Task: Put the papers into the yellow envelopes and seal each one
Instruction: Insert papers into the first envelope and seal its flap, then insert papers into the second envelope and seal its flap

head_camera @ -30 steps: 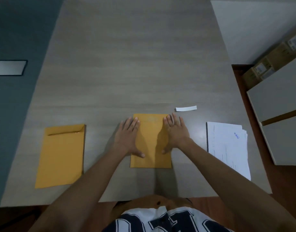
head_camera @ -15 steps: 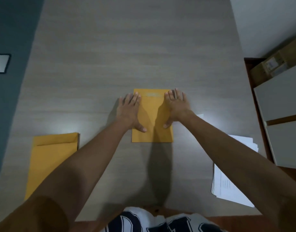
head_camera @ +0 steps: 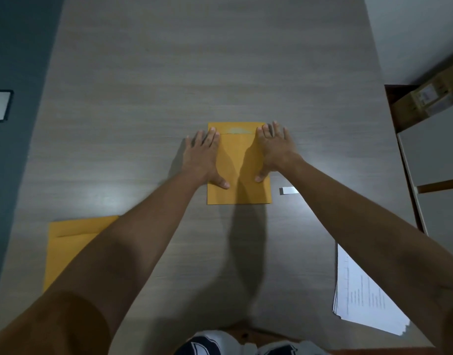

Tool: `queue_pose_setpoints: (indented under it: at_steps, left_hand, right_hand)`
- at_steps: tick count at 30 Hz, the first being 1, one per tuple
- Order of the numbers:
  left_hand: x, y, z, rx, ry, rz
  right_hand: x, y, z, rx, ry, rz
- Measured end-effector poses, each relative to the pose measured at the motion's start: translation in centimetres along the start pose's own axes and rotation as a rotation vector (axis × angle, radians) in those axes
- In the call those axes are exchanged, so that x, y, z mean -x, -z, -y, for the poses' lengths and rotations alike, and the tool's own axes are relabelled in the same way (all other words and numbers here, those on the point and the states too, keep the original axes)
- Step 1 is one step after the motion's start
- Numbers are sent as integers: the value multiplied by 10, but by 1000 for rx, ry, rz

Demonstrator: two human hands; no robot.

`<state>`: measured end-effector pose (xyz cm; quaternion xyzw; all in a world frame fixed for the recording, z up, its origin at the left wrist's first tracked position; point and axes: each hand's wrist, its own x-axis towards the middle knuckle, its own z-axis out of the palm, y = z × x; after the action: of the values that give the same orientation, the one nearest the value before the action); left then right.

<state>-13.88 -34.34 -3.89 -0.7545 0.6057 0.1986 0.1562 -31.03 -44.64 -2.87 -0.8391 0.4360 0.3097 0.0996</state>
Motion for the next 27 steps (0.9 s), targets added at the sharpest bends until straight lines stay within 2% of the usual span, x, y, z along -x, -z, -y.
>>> queue_pose_setpoints:
  at_steps: [10,13,16,19,24,27]
  left_hand:
    - [31,-15,-12,96,-6,-175]
    - [52,-26,-14,103,-3,-258]
    - [76,-38,-11,127,-5,-274]
    - [101,-54,-3,184,18,-294]
    - [156,-79,25,226,167,-337]
    - [194,-98,49,224,314,-360]
  right_hand:
    - [25,-8,20,-52,-101,-32]
    - [49,-18,37,-95,-127,-170]
    - [75,-29,58,-115,-113,-332]
    - [92,-44,80,-172,-75,-375]
    - [117,-61,122,-196,35,-354]
    - [128,-71,147,-187,78,-329]
